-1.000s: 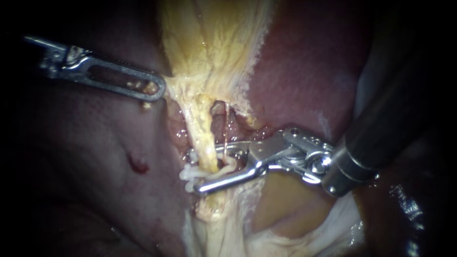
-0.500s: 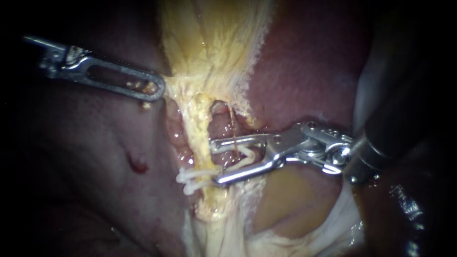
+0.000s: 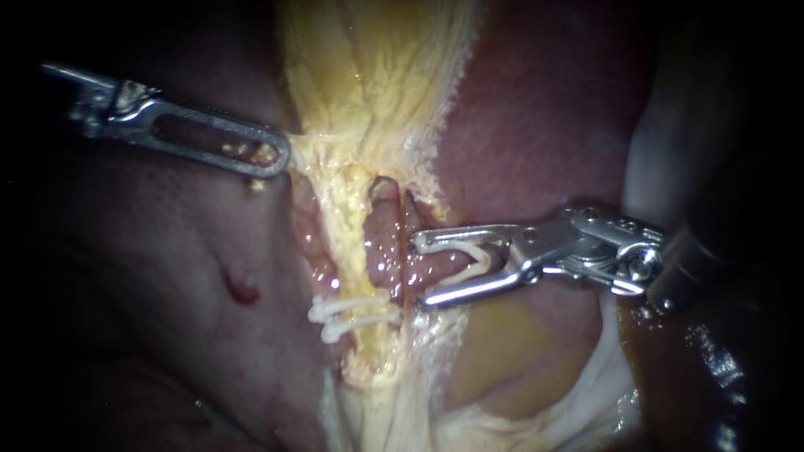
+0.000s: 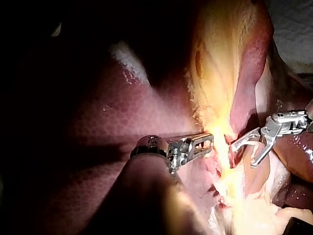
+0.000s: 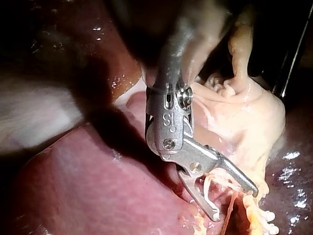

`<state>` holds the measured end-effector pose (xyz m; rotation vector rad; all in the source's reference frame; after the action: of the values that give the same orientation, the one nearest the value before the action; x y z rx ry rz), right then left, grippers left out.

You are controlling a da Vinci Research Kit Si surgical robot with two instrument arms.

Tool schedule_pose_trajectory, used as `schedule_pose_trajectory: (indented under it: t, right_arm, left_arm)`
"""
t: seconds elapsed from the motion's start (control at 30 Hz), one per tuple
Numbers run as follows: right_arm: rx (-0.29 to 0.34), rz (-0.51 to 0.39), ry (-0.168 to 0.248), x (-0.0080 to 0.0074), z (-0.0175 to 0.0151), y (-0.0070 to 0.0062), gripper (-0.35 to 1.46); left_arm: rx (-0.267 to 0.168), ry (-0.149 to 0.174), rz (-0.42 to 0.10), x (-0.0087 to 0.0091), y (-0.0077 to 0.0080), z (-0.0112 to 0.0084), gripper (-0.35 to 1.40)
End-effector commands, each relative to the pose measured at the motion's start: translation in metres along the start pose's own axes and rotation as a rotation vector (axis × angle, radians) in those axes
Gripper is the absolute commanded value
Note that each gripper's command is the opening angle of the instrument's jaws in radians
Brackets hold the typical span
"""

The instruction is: Clipping third clip left tube

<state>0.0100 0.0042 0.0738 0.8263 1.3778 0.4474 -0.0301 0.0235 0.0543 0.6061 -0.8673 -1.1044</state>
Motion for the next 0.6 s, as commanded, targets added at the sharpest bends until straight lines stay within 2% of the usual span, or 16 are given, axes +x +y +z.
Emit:
schedule_pose_trajectory:
  t: [0.03,0.27,0.5,0.6]
  right_arm:
    - [-0.002,0.002,0.000,-0.0001,-0.0002,-0.0001,0.49]
    - [-0.012,0.001,-0.009,0.0000,-0.0012,-0.0006,0.49]
    - [-0.023,-0.031,-0.036,0.0014,-0.0015,-0.0020,0.49]
    - [-0.042,-0.096,-0.067,0.0024,-0.0011,-0.0028,0.49]
  left_arm:
    - [0.000,0.000,0.000,0.0000,0.0000,0.0000,-0.35]
    - [0.000,0.000,0.000,0.0000,0.0000,0.0000,-0.35]
    - [0.000,0.000,0.000,0.0000,0.0000,0.0000,-0.35]
    - [0.000,0.000,0.000,0.0000,0.0000,0.0000,-0.35]
